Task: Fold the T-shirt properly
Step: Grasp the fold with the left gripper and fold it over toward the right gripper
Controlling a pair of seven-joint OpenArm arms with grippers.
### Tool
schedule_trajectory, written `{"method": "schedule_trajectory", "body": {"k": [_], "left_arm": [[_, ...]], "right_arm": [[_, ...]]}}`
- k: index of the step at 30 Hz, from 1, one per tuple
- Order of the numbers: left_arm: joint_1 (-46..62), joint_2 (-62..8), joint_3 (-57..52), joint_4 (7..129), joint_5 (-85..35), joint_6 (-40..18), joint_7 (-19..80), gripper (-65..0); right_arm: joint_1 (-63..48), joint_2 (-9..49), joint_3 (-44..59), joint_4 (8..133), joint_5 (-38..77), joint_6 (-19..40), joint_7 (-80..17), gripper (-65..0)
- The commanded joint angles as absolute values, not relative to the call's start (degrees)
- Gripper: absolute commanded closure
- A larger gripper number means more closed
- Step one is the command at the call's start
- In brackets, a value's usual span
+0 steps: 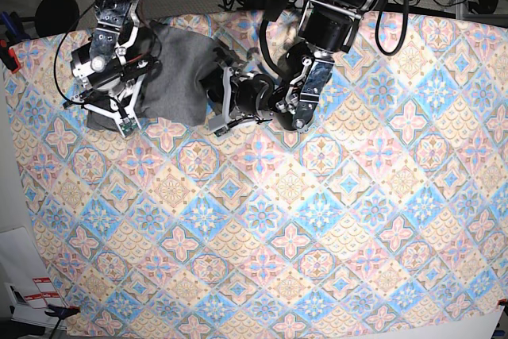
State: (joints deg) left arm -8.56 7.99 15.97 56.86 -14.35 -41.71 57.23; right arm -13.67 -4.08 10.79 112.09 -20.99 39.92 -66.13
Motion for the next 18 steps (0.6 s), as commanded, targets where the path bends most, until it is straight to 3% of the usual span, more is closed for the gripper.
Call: {"method": "schedule_trajectory", "body": {"k": [1, 8, 14, 18], "left_arm": [[-8.66, 7.96, 16.13, 56.66, -10.24, -40.0, 62.11, -24.5], [-8.84, 1.1, 16.22, 59.3, -10.33, -40.0, 67.91, -24.4], [-1.19, -8.66, 16.22, 82.77, -16.22, -40.0, 74.24, -24.4], [1.89, -11.56, 12.35, 91.65, -18.77, -40.0, 76.88, -24.4]], "right_arm": [[-13.14, -3.47, 9.71, 113.27, -20.7, 40.0, -65.45, -4.7], [-12.7, -3.38, 8.92, 113.27, -20.62, 40.0, -65.45, -4.7], [-11.91, -3.38, 8.66, 113.27, -20.62, 40.0, -65.45, -4.7], [-11.91, -3.38, 6.11, 113.27, -20.53, 40.0, -65.45, -4.7]]}}
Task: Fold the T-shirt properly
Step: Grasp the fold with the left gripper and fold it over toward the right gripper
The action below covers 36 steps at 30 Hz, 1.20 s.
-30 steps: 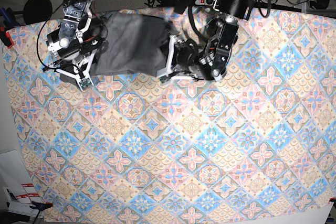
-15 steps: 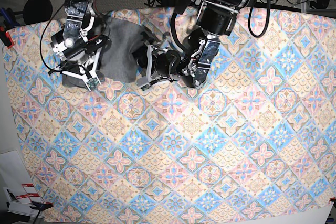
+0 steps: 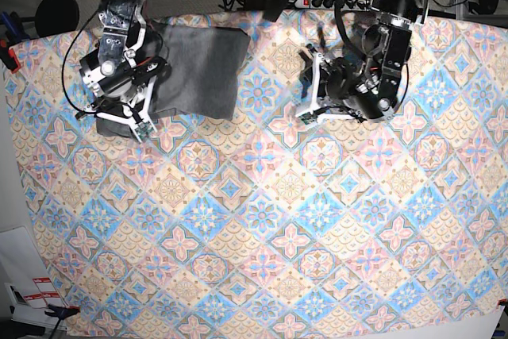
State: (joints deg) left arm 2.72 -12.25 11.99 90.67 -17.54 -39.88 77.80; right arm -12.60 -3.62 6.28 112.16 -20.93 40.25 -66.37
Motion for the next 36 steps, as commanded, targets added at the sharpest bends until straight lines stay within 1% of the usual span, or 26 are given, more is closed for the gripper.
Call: {"method": "schedule_trajectory", "body": {"k": [1, 7, 11, 17, 20, 25, 30, 32, 36], "left_arm": [[2.33, -11.56, 10.86, 92.0, -18.51, -40.0, 77.23, -24.4], [2.77, -11.65, 4.88, 92.18, -17.98, -40.0, 79.08, -24.4], [2.24, -13.23, 2.51, 92.0, -17.98, -40.0, 78.73, -24.7], [1.63, -14.02, 2.42, 91.82, -17.89, -40.0, 78.64, -24.7], [1.54, -14.11, 2.42, 91.82, -17.89, -40.0, 78.64, -24.7], [1.45, -13.76, 2.42, 91.74, -17.89, -40.0, 78.64, -24.7], [1.36, -13.67, 2.33, 91.03, -17.89, -40.0, 78.55, -24.6], [1.27, -13.67, 2.24, 90.24, -17.89, -40.0, 78.55, -24.5], [0.4, -13.76, 2.33, 87.87, -17.8, -40.0, 76.18, -24.5]], "right_arm": [[-11.91, -3.38, 4.79, 113.27, -20.53, 40.0, -65.45, -4.7], [-12.35, -2.15, -4.88, 113.45, -20.53, 40.0, -65.8, -4.8], [-13.76, -2.15, -11.56, 113.71, -20.53, 40.0, -65.54, -4.8], [-15.25, -2.42, -14.55, 114.68, -20.53, 40.0, -65.45, -4.8], [-15.6, -2.07, -19.82, 114.68, -20.62, 40.0, -65.45, -4.8], [-17.1, -2.07, -25.36, 114.59, -20.7, 40.0, -65.36, -4.8], [-17.1, -0.84, -25.71, 114.59, -20.7, 40.0, -65.98, -5.0], [-17.1, -0.75, -25.8, 114.51, -20.7, 40.0, -67.91, -6.8], [-16.84, -0.66, -25.54, 114.51, -20.44, 40.0, -72.48, -15.0]]}}
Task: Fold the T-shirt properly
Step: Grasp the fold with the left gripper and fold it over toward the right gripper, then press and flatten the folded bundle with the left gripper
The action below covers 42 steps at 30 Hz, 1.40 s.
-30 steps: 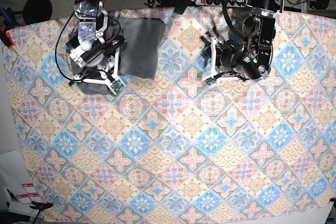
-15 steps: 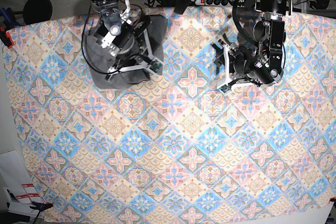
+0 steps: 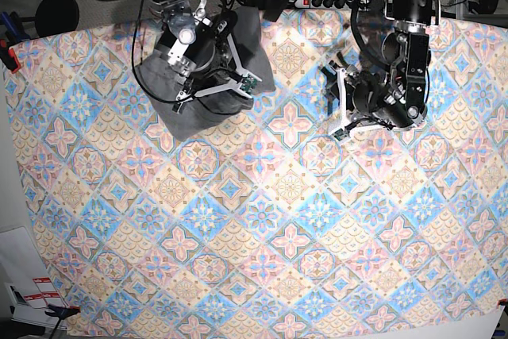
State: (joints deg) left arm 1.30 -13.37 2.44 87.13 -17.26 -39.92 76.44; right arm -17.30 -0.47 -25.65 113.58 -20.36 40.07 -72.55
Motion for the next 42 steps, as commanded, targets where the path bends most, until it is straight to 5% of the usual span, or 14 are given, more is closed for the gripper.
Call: {"method": "schedule_trajectory", "body": {"k": [1, 6, 11, 19, 27, 34, 42], "left_arm": [[0.13, -13.85, 2.33, 86.2, -17.8, -40.0, 75.56, -24.5], [-2.24, -13.85, 2.51, 77.85, -17.89, -40.0, 73.63, -24.5], [-2.33, -13.85, 2.51, 76.44, -17.89, -40.0, 71.78, -24.5], [-2.33, -13.85, 2.59, 76.44, -17.89, -40.0, 71.78, -24.5], [-1.98, -13.67, 11.38, 85.32, -18.33, -40.0, 72.13, -24.1], [-2.24, -13.58, 19.21, 98.95, -18.15, -40.0, 76.7, -14.4], [-2.24, -15.87, 21.32, 110.55, -17.98, -40.0, 80.0, -6.6]], "right_arm": [[-16.84, -0.66, -25.45, 114.59, -20.44, 40.0, -72.66, -16.0], [-15.87, -0.66, -25.54, 114.59, -17.71, 40.0, -73.71, -15.3], [-9.27, 3.12, -23.96, 114.51, 1.8, 40.0, -80.0, -15.4], [-5.32, 5.23, 3.47, 114.07, 34.51, 40.0, -80.0, -14.9], [-5.58, 9.45, 13.67, 113.54, 35.74, 40.0, -80.0, -14.8], [-5.67, 9.89, 20.35, 113.45, 35.74, 40.0, -80.0, -2.1], [-5.76, 11.74, 19.12, 113.36, 35.74, 40.0, -80.0, -2.1]]}}
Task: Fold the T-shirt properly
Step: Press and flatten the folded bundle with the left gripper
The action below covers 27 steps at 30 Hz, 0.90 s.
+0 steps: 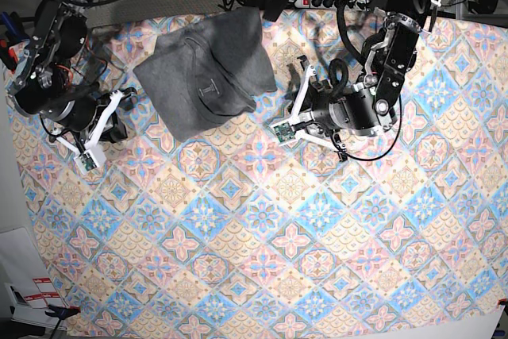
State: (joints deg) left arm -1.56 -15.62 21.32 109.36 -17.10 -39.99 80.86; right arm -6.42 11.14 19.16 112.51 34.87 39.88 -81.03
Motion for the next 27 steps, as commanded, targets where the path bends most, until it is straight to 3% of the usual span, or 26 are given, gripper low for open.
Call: {"method": "schedule_trajectory", "body": {"k": [1, 10, 16, 22, 27], "left_arm": [[-2.24, -15.96, 22.64, 112.13, -17.98, -40.0, 80.0, -5.9], [-9.54, -8.31, 35.56, 113.1, -17.45, -40.0, 80.0, -5.4], [-11.91, -1.89, 40.57, 97.63, -8.75, -40.0, 77.41, -5.4], [-9.63, -2.33, 45.67, 92.97, -6.9, -40.0, 75.21, -5.5], [-8.75, -6.64, 47.08, 88.66, -6.99, -40.0, 74.07, -5.9]], "right_arm": [[-6.46, 11.82, 19.12, 113.36, 35.74, 40.0, -80.0, -2.1], [-9.01, 12.44, 19.47, 112.84, 35.65, 40.0, -80.0, -2.1], [-10.42, 12.44, 19.47, 112.4, 27.3, 40.0, -80.0, -2.0], [-12.26, 12.44, 19.47, 112.4, 24.4, 40.0, -80.0, -2.0], [-12.26, 12.44, 19.56, 112.4, 24.4, 40.0, -80.0, -1.9]]}}
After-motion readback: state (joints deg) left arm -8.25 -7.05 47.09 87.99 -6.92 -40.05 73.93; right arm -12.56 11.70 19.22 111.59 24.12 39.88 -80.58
